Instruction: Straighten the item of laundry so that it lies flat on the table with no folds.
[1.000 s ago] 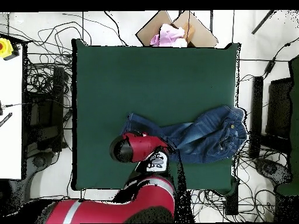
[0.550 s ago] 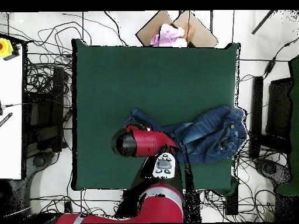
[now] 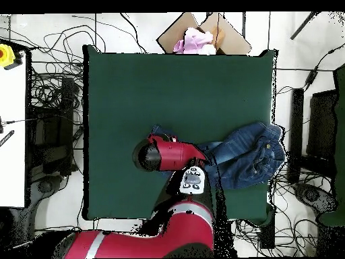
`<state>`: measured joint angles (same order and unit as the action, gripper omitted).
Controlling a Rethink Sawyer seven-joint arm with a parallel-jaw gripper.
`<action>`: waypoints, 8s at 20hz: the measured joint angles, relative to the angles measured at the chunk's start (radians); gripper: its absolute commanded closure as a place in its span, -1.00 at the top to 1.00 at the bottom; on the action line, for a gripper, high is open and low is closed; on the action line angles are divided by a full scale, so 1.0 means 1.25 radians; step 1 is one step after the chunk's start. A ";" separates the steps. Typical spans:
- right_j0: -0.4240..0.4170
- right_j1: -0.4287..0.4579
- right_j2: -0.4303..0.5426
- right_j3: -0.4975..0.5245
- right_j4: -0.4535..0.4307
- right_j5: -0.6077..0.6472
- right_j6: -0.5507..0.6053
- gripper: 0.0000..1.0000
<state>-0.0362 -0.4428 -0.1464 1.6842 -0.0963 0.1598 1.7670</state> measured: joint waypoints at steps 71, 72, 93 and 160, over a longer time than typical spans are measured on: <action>0.034 0.049 0.006 -0.078 0.072 0.115 0.000 -1.00; 0.037 0.051 0.006 -0.079 0.078 0.114 0.000 -1.00; 0.172 0.145 -0.055 -0.198 0.251 0.107 0.000 1.00; 0.105 0.072 -0.053 0.085 0.239 -0.134 0.000 -1.00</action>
<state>0.0955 -0.3523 -0.2121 1.7910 0.2028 -0.0079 1.7670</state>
